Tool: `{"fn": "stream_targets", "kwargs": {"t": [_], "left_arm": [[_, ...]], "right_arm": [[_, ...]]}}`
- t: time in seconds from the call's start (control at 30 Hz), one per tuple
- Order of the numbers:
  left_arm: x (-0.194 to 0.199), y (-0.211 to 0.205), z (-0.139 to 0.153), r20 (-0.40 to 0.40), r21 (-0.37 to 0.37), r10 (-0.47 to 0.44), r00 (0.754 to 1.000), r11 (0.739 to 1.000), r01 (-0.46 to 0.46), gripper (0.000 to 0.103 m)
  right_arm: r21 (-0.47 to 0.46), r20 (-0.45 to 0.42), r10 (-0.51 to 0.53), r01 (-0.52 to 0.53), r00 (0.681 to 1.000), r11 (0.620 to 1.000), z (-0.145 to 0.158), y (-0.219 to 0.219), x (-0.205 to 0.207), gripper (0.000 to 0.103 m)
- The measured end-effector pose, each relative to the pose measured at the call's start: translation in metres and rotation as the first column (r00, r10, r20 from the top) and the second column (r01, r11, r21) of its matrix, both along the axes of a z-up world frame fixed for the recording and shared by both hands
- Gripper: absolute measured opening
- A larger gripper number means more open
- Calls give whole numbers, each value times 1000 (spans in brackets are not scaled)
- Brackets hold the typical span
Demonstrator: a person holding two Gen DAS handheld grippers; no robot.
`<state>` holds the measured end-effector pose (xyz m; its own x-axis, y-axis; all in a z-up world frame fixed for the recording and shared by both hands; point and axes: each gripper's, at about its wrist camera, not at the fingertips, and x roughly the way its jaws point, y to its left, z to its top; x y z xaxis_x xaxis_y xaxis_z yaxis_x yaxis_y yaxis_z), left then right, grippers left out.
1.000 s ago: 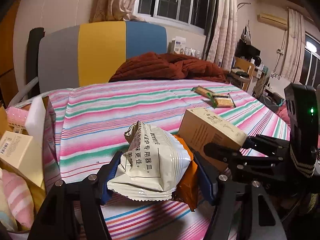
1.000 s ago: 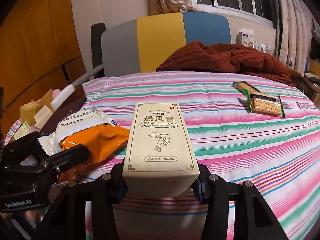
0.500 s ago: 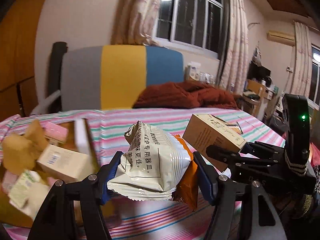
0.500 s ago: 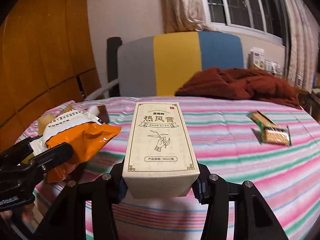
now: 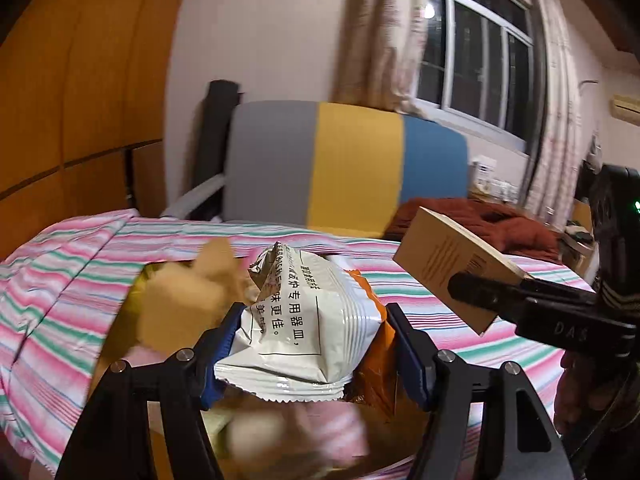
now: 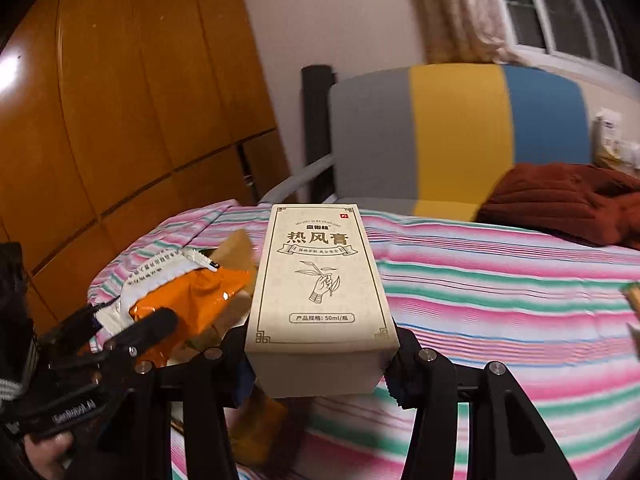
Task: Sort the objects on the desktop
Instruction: 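Carry both items over the gold tray and open both tools, then reach to the bed and grasp a green cracker pack with the right tool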
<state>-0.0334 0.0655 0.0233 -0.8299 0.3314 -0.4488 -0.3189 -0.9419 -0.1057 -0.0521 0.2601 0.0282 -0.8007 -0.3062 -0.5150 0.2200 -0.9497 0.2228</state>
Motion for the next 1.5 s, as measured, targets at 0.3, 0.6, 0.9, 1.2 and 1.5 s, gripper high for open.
{"fn": "stream_targets", "kwargs": {"t": [0.3,0.6,0.9,1.2,1.5], "left_arm": [[-30,-21,-15,34,-25,62,997,998,-62,71],[-22,-35,-13,-2,25,105,994,994,-105,77],[-8,-38,-8,-20,48,125,992,991,-124,78],[13,13,-8,-11,34,-42,999,999,42,78],[31,80,-10,12,-12,-220,976,975,220,78]], "right_arm": [[-8,109,82,-82,991,997,-24,-58,-71,53],[-74,125,75,-66,989,995,-36,-43,-64,66],[-141,96,25,-11,995,990,-35,-11,-31,72],[-198,151,-133,162,980,967,-58,69,3,75],[-232,177,-344,379,922,896,-74,169,51,78]]}}
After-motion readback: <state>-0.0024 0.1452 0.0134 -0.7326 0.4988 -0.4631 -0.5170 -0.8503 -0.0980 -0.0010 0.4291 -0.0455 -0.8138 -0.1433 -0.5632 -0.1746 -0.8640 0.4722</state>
